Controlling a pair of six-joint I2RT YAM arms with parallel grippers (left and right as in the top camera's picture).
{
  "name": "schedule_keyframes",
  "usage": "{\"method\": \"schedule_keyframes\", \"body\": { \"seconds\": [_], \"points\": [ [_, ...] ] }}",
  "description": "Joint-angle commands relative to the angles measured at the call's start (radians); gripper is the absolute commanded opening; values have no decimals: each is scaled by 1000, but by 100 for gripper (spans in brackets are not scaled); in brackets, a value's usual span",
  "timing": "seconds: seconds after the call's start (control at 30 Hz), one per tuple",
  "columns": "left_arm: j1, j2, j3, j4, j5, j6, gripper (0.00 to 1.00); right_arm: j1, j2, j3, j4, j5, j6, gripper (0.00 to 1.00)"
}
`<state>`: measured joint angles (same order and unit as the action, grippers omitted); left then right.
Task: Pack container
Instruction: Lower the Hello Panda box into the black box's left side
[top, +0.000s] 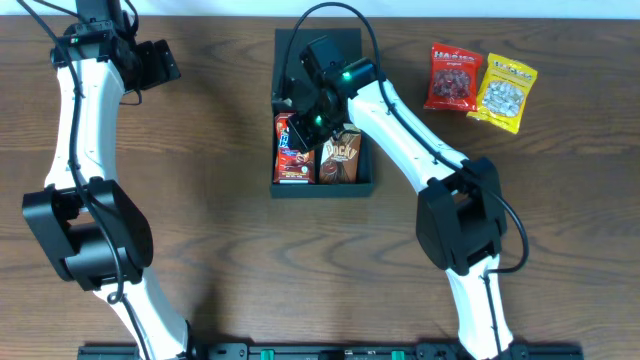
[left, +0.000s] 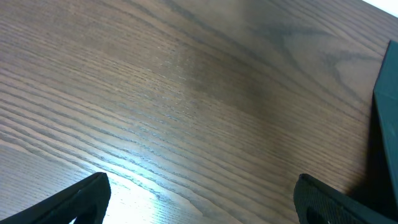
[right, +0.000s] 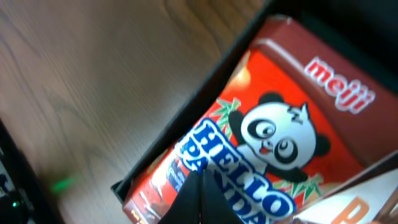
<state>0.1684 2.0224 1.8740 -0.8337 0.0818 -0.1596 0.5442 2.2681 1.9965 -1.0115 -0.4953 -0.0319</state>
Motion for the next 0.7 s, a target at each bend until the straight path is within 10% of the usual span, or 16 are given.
{"method": "schedule_keyframes", "body": {
  "seconds": [0.0, 0.67],
  "points": [
    [3, 14, 0, -3, -3, -5, 95, 9, 13, -22, 13, -1, -18, 1],
    [3, 14, 0, -2, -3, -5, 95, 4, 60, 15, 12, -37, -34, 2]
  ]
}}
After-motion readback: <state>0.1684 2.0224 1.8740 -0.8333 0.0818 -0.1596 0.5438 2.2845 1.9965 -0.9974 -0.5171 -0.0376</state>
